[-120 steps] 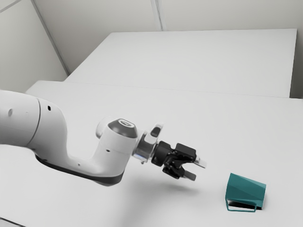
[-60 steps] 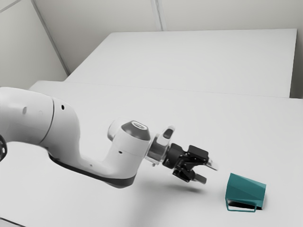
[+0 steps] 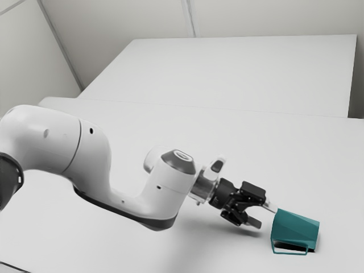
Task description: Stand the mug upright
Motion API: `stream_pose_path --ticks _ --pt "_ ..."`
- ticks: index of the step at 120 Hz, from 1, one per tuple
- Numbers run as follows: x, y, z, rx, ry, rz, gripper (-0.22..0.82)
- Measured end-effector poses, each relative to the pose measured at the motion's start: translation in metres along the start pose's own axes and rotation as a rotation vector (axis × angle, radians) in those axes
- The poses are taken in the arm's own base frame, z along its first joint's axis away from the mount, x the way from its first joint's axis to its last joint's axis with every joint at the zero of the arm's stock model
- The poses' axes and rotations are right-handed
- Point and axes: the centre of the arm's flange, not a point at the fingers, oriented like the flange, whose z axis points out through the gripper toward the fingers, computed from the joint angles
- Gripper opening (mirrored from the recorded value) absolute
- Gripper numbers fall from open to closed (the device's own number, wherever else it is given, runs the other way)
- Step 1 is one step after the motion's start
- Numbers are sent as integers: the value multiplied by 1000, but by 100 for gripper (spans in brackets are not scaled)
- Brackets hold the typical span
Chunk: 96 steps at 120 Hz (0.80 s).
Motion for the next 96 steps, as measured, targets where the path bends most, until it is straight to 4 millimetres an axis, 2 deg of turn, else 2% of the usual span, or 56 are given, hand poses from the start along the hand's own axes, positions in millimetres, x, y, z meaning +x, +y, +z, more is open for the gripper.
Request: stream_pose_path --ticks 81,96 --pt "5 19 42 -5 -26 27 58" --pt "4 20 46 -2 -27 30 51"
